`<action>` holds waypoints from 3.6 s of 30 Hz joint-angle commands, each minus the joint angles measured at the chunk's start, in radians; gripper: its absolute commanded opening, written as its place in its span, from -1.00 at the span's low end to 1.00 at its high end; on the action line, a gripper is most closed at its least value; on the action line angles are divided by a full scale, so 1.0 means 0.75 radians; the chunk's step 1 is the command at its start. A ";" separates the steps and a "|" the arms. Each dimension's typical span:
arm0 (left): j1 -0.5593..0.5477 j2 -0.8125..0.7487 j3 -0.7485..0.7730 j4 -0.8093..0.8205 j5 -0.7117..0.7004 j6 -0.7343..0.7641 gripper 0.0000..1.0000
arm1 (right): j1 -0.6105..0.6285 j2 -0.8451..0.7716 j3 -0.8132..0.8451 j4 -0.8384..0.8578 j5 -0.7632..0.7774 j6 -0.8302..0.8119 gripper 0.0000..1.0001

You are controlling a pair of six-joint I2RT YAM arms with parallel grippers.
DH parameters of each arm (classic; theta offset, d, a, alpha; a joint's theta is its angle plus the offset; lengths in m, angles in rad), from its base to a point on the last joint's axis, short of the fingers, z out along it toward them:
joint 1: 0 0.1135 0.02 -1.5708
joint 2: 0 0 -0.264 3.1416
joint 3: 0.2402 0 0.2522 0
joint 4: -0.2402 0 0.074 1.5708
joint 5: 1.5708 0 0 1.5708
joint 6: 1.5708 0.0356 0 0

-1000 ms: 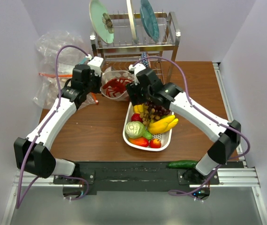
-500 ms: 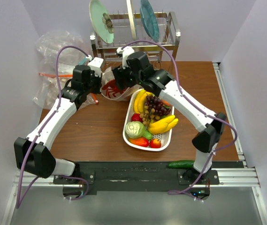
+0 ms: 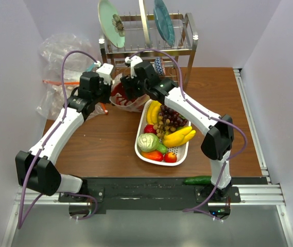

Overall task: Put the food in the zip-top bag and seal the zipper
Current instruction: Place the fake fruit in the zipper food storage bag, then pick up the fake fruit from the bin.

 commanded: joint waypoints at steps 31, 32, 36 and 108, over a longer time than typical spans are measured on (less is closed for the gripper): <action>0.011 0.012 0.123 -0.058 0.021 0.004 -1.00 | -0.048 -0.235 0.056 -0.393 0.110 -0.189 0.33; 0.011 0.014 0.123 -0.056 0.021 0.004 -1.00 | -0.046 -0.229 0.058 -0.384 0.092 -0.194 0.33; 0.011 0.014 0.121 -0.058 0.021 0.004 -1.00 | -0.046 -0.171 0.068 -0.370 0.077 -0.214 0.28; 0.020 -0.002 0.103 -0.148 -0.061 -0.016 -1.00 | 0.034 -1.049 -1.159 -0.452 -0.166 0.387 0.32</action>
